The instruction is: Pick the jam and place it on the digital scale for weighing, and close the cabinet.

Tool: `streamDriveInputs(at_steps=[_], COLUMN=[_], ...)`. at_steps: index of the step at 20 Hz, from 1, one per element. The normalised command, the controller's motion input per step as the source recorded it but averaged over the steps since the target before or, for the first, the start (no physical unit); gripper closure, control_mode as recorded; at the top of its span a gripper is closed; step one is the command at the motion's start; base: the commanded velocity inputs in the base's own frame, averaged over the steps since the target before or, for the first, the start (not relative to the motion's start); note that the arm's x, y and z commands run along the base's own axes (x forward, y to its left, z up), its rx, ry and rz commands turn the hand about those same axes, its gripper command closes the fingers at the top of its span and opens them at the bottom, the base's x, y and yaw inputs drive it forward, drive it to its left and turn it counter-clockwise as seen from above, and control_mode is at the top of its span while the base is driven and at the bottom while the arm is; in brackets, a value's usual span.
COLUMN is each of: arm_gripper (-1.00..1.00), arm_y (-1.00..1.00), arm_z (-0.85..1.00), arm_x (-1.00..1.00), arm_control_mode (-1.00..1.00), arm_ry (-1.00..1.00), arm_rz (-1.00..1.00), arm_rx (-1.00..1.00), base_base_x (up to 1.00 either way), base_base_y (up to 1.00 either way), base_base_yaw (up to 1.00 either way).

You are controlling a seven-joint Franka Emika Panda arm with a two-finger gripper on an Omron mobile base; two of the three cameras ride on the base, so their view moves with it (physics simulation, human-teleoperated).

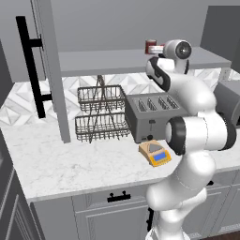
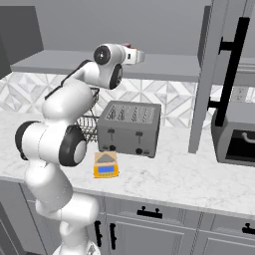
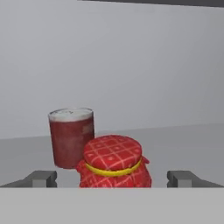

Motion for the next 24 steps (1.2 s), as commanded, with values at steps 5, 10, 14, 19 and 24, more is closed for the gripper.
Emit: streamDriveInputs(at_steps=[5, 10, 14, 19, 24], arm_gripper=[-1.00, -1.00, 1.00, 1.00, 1.00], arm_y=[-0.02, 0.00, 0.00, -0.01, 0.00], arm_z=[0.00, -0.01, -0.03, -0.10, -0.06], arm_x=[0.21, 0.18, 0.13, 0.04, 0.00], arm_control_mode=[-1.00, -1.00, -1.00, -1.00, -1.00], arm_ry=[0.00, 0.00, 0.00, 0.00, 0.00], arm_rz=[0.00, 0.00, 0.00, 0.00, 0.00], arm_rx=[0.00, 0.00, 0.00, 0.00, 0.00], base_base_x=[0.00, 0.00, 0.00, 0.00, 0.00], base_base_y=[0.00, 0.00, 0.00, 0.00, 0.00], base_base_yaw=[0.00, 0.00, 0.00, 0.00, 0.00])
